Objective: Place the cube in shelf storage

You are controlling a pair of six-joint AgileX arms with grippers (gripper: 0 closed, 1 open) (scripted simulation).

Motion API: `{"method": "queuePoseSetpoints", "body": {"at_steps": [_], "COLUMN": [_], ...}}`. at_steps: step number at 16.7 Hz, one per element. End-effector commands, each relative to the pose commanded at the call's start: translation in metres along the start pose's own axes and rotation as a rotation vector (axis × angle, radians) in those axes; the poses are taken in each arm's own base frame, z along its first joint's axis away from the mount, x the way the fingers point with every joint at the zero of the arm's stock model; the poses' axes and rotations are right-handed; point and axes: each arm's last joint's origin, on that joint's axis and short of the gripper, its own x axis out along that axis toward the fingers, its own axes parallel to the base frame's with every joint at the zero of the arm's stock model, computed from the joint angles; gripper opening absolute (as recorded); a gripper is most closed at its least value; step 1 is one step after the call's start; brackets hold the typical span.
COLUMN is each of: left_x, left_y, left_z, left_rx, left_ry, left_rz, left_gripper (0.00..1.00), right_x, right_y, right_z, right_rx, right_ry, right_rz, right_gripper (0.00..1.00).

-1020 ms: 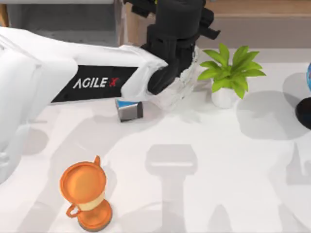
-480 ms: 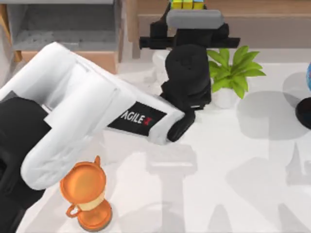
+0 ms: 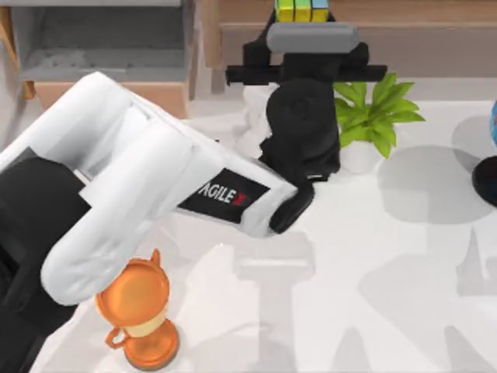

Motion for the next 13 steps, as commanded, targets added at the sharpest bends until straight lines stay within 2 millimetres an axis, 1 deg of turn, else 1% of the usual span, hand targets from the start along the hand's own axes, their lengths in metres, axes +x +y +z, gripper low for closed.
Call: {"method": "queuePoseSetpoints", "body": {"at_steps": [1, 3, 5, 7, 9, 11, 13], "left_x": [0.003, 0.015, 0.035, 0.059, 0.079, 0.092, 0.097], "left_y": [0.0, -0.002, -0.004, -0.007, -0.007, -0.004, -0.001], "left_z": [-0.001, -0.004, -0.002, 0.004, 0.004, -0.003, -0.008], "left_rx": [0.004, 0.007, -0.001, -0.02, -0.022, -0.01, -0.003], "left_ry": [0.003, 0.006, -0.003, -0.022, -0.022, -0.008, 0.001], "left_rz": [-0.001, -0.003, -0.002, -0.001, -0.005, -0.008, -0.005], "left_gripper": [0.0, 0.0, 0.0, 0.0, 0.0, 0.0, 0.0], "right_x": [0.0, 0.0, 0.0, 0.0, 0.0, 0.0, 0.0], "right_y": [0.0, 0.0, 0.0, 0.0, 0.0, 0.0, 0.0], "right_z": [0.0, 0.0, 0.0, 0.0, 0.0, 0.0, 0.0], "right_rx": [0.0, 0.0, 0.0, 0.0, 0.0, 0.0, 0.0], "right_ry": [0.0, 0.0, 0.0, 0.0, 0.0, 0.0, 0.0], "right_rz": [0.0, 0.0, 0.0, 0.0, 0.0, 0.0, 0.0], "right_gripper": [1.0, 1.0, 1.0, 1.0, 1.0, 1.0, 1.0]}}
